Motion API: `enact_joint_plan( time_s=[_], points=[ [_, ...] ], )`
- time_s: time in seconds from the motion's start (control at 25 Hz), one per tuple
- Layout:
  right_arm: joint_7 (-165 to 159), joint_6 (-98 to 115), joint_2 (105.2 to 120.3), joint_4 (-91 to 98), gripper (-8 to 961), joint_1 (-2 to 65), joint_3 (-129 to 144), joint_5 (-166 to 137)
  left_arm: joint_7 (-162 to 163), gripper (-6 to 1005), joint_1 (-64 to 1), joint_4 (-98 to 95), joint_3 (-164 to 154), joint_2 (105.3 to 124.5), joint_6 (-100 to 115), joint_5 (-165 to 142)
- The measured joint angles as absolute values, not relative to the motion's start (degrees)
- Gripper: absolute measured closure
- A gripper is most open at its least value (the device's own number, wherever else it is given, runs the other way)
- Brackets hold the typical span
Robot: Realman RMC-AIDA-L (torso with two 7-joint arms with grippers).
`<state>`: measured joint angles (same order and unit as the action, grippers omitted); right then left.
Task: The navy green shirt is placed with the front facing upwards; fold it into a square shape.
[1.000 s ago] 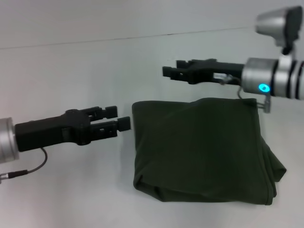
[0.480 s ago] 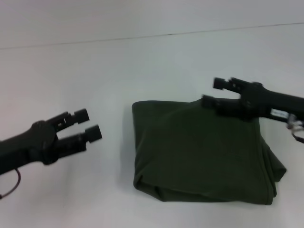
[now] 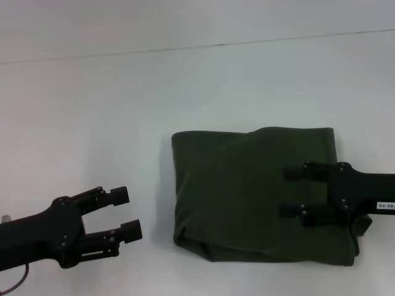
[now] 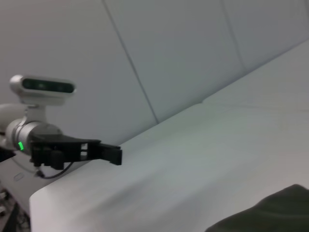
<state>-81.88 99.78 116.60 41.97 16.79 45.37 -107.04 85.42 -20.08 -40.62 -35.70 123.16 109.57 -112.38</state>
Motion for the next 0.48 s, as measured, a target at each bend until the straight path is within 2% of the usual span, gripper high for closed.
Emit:
enact_joint_plan(
  time_s=[0.48],
  points=[
    [-84.72, 101.75, 116.88, 45.91, 29, 18.24, 45.42, -111.91, 85.8, 114, -20.51, -40.6, -35.61, 123.05, 110.54, -112.59]
  ],
)
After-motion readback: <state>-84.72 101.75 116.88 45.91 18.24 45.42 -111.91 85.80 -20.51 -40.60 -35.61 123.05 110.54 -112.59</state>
